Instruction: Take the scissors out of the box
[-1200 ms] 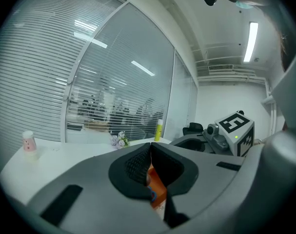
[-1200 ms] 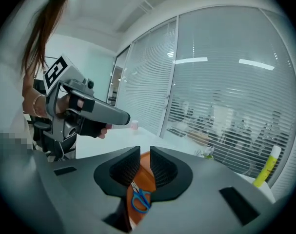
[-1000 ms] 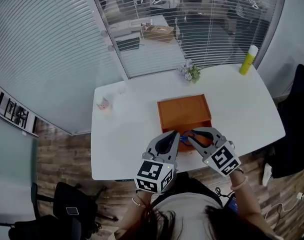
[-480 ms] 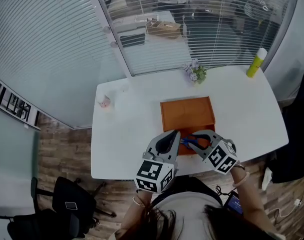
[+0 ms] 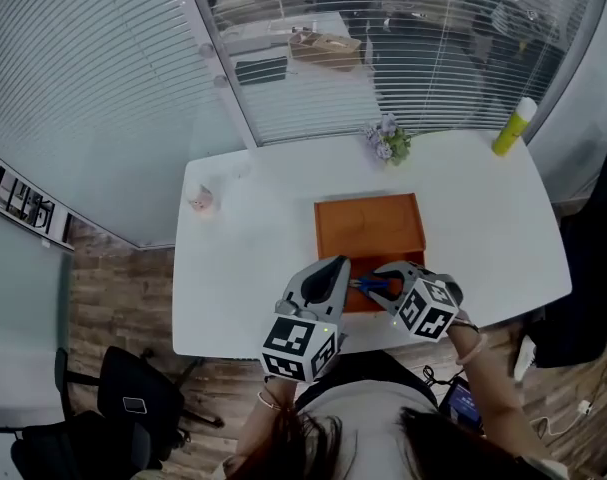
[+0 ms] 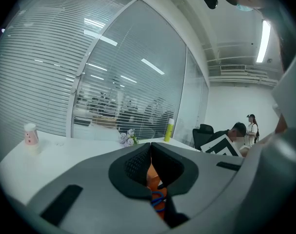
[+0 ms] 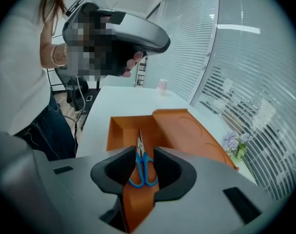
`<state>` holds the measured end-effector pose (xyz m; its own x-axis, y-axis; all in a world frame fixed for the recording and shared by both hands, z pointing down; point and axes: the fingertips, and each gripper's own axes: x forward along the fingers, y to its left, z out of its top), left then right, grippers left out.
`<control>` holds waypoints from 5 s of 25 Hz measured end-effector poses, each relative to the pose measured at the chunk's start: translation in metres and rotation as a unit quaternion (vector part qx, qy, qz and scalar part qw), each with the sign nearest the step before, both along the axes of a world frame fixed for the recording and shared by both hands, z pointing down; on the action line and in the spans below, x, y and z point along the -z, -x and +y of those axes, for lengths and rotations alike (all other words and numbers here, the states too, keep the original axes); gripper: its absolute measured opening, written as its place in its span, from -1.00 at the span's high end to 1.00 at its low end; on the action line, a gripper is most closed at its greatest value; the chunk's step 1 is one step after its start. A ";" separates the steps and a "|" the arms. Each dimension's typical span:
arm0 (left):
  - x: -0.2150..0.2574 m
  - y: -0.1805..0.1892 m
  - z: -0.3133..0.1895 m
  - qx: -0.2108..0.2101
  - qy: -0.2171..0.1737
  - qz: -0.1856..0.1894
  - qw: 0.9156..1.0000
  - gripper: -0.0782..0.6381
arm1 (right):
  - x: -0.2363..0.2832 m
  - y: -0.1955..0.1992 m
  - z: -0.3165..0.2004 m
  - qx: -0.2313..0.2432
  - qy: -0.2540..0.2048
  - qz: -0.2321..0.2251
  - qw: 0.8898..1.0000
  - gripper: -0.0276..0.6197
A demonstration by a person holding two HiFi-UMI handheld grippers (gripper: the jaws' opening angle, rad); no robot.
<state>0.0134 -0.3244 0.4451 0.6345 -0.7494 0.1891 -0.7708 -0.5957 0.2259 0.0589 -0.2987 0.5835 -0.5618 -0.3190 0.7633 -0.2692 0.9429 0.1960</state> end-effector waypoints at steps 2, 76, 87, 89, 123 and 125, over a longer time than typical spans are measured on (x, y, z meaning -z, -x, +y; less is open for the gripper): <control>-0.001 0.000 -0.003 0.002 0.002 0.000 1.000 0.73 | -0.009 -0.002 0.000 0.007 0.008 0.015 1.000 0.47; -0.001 0.026 0.004 0.030 0.010 0.014 0.999 0.73 | -0.041 -0.026 0.004 -0.031 0.019 0.120 0.992 0.57; 0.004 0.030 0.017 0.026 0.003 0.011 1.000 0.73 | -0.019 -0.024 0.010 -0.067 -0.002 0.080 0.994 0.57; 0.006 0.031 0.018 0.025 0.001 0.011 1.000 0.73 | -0.014 -0.023 0.010 -0.076 -0.006 0.073 0.994 0.57; 0.028 0.039 0.068 0.000 -0.024 0.012 1.000 0.73 | 0.089 -0.018 0.050 -0.256 -0.095 -0.186 0.944 0.57; 0.028 0.039 0.072 -0.002 -0.024 0.012 1.000 0.73 | 0.094 -0.018 0.055 -0.260 -0.100 -0.198 0.940 0.57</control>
<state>-0.0253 -0.2527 0.4172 0.6406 -0.7555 0.1375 -0.7639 -0.6087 0.2145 0.0768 -0.2441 0.4890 -0.5176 -0.7442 0.4223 -0.7728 0.6184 0.1427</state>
